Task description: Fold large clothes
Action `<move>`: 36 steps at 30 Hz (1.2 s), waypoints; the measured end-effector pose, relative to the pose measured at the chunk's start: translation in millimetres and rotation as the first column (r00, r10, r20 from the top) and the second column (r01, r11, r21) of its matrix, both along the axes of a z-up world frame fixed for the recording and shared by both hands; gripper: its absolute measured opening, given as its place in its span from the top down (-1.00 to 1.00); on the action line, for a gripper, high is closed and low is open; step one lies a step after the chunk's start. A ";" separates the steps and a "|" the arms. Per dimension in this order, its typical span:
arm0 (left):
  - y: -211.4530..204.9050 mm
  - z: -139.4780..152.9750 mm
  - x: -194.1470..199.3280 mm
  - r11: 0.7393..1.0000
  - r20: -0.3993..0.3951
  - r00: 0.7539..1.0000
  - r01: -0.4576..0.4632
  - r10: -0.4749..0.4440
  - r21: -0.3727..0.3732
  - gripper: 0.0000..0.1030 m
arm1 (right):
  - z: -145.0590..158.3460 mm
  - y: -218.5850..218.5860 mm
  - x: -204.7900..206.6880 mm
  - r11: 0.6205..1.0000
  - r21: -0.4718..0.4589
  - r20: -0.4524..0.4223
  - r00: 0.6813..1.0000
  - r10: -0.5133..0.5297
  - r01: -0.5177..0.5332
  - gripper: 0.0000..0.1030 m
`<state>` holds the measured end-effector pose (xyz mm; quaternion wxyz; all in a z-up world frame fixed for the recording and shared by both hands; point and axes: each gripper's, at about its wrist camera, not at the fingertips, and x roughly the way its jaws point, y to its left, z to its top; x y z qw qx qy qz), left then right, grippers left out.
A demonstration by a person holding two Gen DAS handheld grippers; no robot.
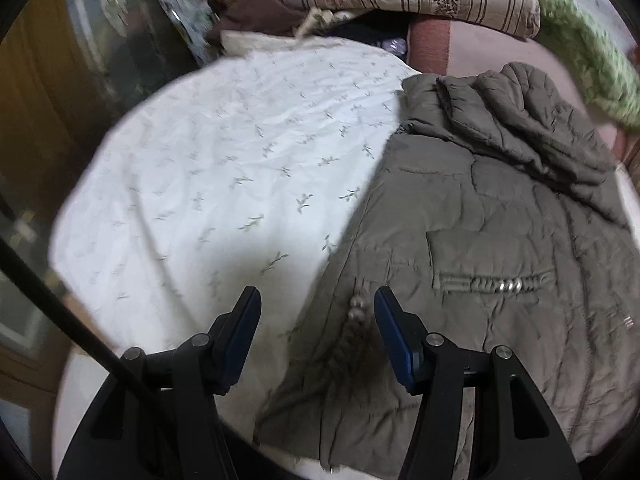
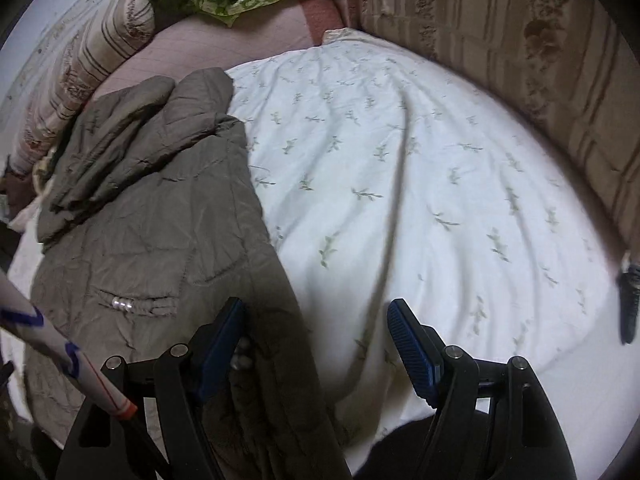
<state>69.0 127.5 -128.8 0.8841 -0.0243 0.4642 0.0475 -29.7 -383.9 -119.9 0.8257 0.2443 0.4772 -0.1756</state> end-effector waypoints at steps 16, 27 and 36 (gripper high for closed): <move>18.9 -50.1 64.2 0.875 -0.145 0.950 0.186 -0.276 -0.446 -0.12 | -28.1 -37.1 23.9 0.927 0.371 0.131 0.991 0.007 -0.055 -0.54; 27.3 -53.5 28.9 0.813 -0.116 0.942 0.204 -0.314 -0.546 -0.12 | -30.4 -9.5 9.3 0.910 0.393 0.117 0.989 0.090 -0.129 -0.54; 53.6 -60.4 7.3 0.676 -0.067 0.957 0.149 -0.283 -0.721 -0.12 | -35.9 6.4 -6.1 0.873 0.460 0.129 0.985 0.112 -0.159 -0.54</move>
